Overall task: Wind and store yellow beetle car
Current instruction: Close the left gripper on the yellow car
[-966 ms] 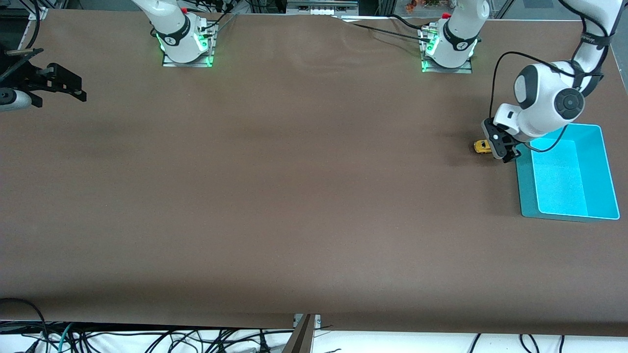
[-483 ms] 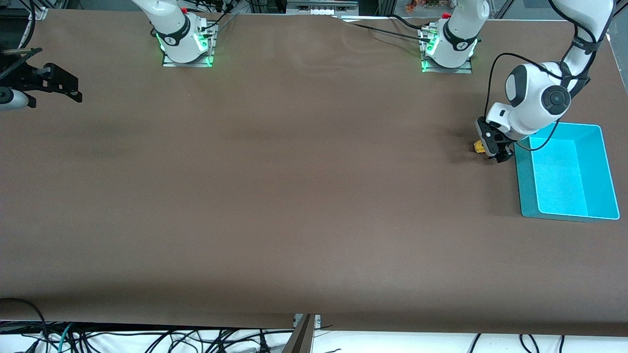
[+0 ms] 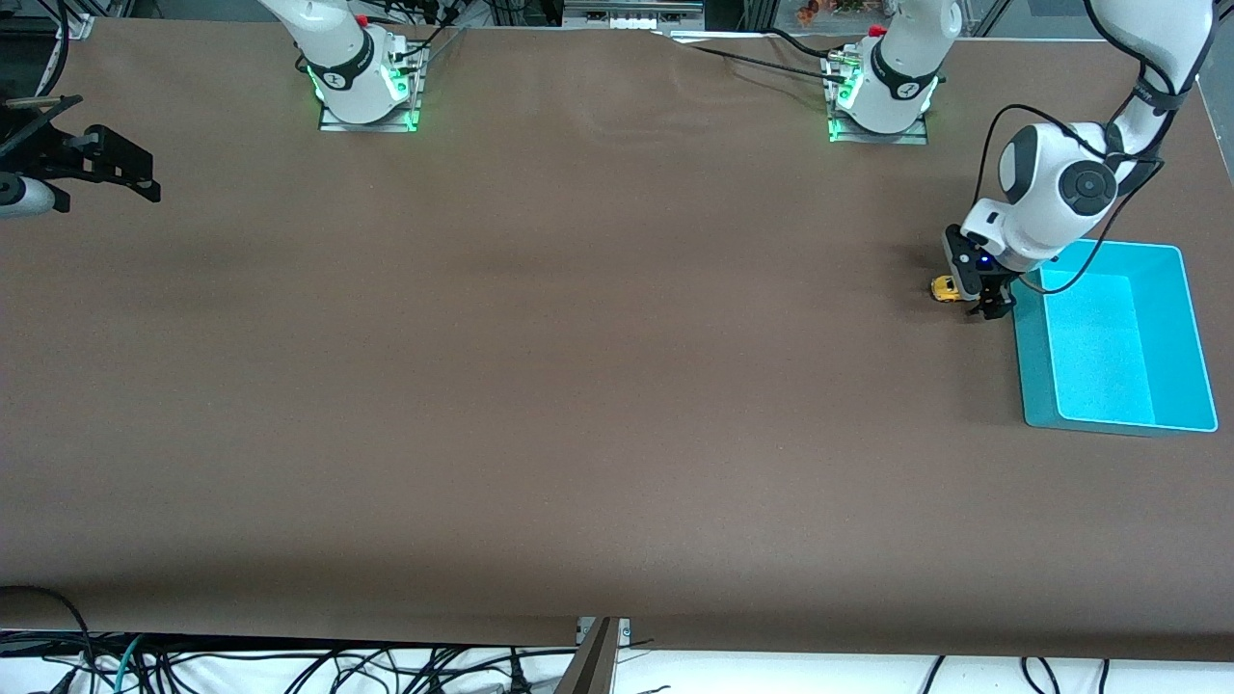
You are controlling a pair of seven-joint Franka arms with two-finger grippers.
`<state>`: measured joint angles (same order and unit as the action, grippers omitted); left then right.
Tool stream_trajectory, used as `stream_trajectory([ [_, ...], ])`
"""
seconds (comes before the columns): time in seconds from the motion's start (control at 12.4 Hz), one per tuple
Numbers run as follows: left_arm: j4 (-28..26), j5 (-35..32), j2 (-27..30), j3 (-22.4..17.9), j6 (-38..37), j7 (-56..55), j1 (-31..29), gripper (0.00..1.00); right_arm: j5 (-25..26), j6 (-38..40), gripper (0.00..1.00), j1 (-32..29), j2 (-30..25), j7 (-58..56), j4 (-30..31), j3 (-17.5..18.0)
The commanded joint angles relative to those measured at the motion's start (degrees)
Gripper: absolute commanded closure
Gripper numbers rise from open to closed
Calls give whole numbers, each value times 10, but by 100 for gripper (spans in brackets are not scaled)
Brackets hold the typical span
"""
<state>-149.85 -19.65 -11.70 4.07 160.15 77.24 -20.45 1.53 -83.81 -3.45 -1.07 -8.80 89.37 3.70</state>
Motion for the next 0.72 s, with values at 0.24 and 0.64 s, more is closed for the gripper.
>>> stream_trajectory([
  [0.24, 6, -17, -3, 26, 5, 2, -6, 91, 4, 10, 1, -6, 14, 5, -17, -9],
  [0.64, 24, 47, 65, 95, -112, 2, -7, 91, 3, 10, 1, -6, 14, 5, -17, -9],
])
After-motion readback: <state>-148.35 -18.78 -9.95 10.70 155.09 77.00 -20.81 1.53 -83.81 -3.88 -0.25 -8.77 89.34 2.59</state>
